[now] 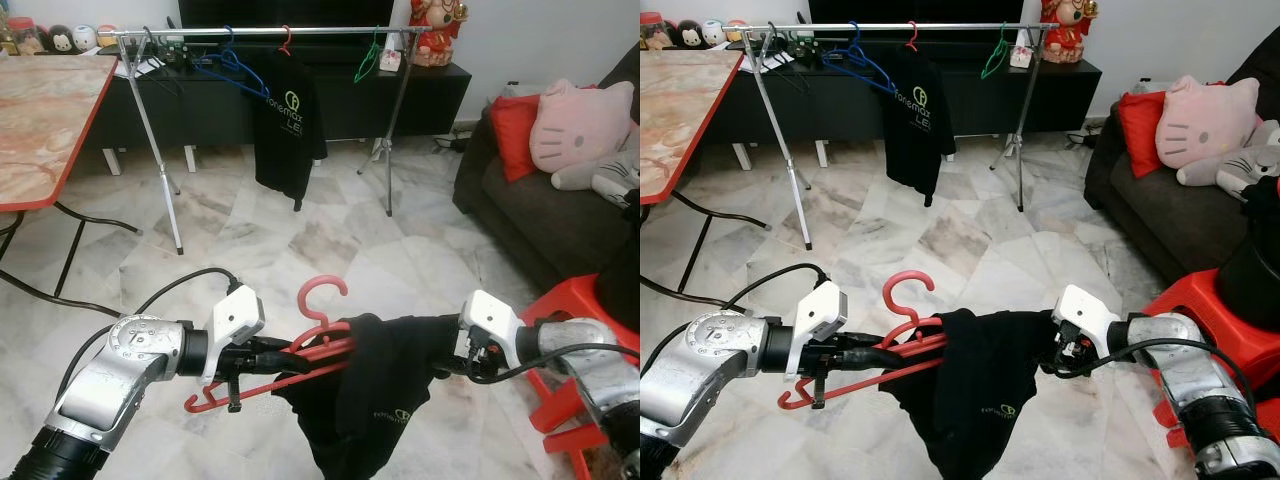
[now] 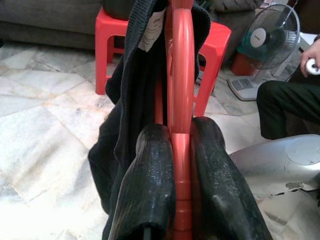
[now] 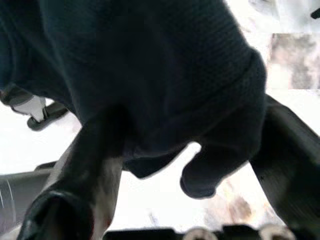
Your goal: Hang hanger
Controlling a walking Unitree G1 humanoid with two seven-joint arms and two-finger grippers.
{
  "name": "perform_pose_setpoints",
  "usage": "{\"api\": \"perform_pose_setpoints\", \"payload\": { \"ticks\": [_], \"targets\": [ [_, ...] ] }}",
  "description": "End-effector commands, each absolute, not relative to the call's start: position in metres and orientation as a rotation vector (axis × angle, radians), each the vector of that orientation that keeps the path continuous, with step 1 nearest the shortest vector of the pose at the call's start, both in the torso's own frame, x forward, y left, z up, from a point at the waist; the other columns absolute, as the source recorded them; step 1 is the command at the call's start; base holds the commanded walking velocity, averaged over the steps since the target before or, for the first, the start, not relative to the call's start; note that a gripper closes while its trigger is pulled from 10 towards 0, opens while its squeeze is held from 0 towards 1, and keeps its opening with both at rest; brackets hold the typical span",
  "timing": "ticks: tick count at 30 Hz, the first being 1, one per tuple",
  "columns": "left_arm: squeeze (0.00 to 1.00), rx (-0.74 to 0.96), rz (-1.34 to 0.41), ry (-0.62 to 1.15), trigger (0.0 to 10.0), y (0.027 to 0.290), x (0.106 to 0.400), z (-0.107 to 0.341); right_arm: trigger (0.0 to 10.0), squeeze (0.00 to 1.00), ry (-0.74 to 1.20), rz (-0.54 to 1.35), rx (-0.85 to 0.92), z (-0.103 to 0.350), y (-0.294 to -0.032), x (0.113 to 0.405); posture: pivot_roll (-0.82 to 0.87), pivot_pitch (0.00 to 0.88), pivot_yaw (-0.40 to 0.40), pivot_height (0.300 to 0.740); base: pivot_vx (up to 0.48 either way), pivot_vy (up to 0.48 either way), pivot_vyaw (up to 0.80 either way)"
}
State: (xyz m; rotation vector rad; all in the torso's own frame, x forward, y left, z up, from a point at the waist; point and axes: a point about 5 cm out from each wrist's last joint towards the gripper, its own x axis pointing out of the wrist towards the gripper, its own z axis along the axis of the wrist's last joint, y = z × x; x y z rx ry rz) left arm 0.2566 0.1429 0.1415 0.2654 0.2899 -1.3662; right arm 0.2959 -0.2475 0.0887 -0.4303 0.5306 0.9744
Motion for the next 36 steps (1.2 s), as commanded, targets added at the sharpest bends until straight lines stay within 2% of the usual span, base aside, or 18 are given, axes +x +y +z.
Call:
{"api": "perform_pose_setpoints", "payload": {
  "ticks": [1,2,3,4,5,36],
  "targets": [
    [0.00,0.282,-1.400,0.213,0.0,0.134,0.257,0.157,10.0,0.00,0.512,0.953,-0.371,0.091,-0.251,0.298,-0.08,0.000,-0.123,0.740,0.000,0.000,0.00],
    [0.00,0.282,-1.400,0.213,0.0,0.134,0.257,0.157,10.0,0.00,0.511,0.951,-0.356,0.090,-0.251,0.298,-0.08,0.000,-0.123,0.740,0.000,0.000,0.00],
    [0.00,0.283,-1.399,0.212,0.0,0.134,0.258,0.157,4.2,0.00,0.512,0.943,-0.339,0.088,-0.252,0.298,-0.07,0.000,-0.124,0.740,0.000,0.000,0.00],
    [0.00,0.283,-1.399,0.211,0.0,0.134,0.258,0.157,4.2,0.00,0.514,0.939,-0.336,0.088,-0.252,0.298,-0.07,0.000,-0.124,0.740,0.000,0.000,0.00],
    [0.00,0.284,-1.398,0.211,0.0,0.134,0.258,0.157,0.0,0.00,0.518,0.933,-0.330,0.087,-0.252,0.298,-0.07,0.000,-0.123,0.740,0.000,0.000,0.00],
    [0.00,0.293,-1.387,0.205,0.0,0.135,0.262,0.159,0.0,0.00,0.526,0.924,-0.288,0.080,-0.255,0.297,-0.07,0.000,-0.121,0.740,0.000,0.000,0.00]
  ]
}}
